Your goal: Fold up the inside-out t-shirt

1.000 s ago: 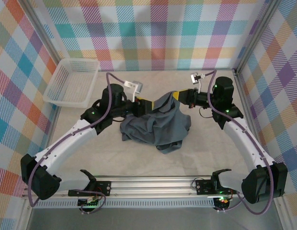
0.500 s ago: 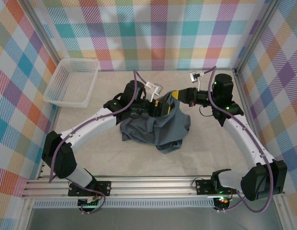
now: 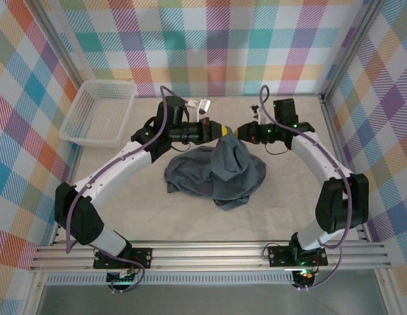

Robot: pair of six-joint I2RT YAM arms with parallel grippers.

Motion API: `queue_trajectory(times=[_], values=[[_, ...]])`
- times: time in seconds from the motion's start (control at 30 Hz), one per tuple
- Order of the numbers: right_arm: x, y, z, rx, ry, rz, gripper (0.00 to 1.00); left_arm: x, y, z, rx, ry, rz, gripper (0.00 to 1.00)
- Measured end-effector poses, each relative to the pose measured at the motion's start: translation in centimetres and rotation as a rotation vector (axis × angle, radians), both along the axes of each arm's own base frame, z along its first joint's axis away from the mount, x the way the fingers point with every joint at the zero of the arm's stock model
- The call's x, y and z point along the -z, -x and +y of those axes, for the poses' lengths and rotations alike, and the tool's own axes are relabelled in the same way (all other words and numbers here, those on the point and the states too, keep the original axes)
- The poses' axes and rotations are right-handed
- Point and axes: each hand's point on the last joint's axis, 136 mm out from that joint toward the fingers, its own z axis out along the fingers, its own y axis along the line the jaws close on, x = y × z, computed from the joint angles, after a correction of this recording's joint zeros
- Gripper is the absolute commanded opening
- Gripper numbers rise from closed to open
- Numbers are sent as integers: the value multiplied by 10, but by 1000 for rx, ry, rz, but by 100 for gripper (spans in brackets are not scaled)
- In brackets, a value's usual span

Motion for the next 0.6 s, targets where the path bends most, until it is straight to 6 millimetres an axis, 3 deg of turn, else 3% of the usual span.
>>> queue_trajectory(times=[0.07,0.17,0.3,0.37,0.47,0.53,0.6], values=[[3,-3,-9,36,36,-1,49,-9,3,-2,16,35,15,0],[-15,6,-25,97,71,-97,54,-14,5,-3,27,59,35,0],[-61,52,-39,130,54,-355,61,-13,4,-4,30,65,58,0],[-81,82,-34,85,30,-528,74,-13,3,-5,33,66,64,0],[-90,111,-17,-8,11,-717,76,-12,1,-8,40,68,76,0],[-88,111,-8,-43,18,-759,73,-12,0,-10,46,72,79,0],[-79,93,-4,-31,51,-760,66,-12,-1,-12,54,75,81,0]])
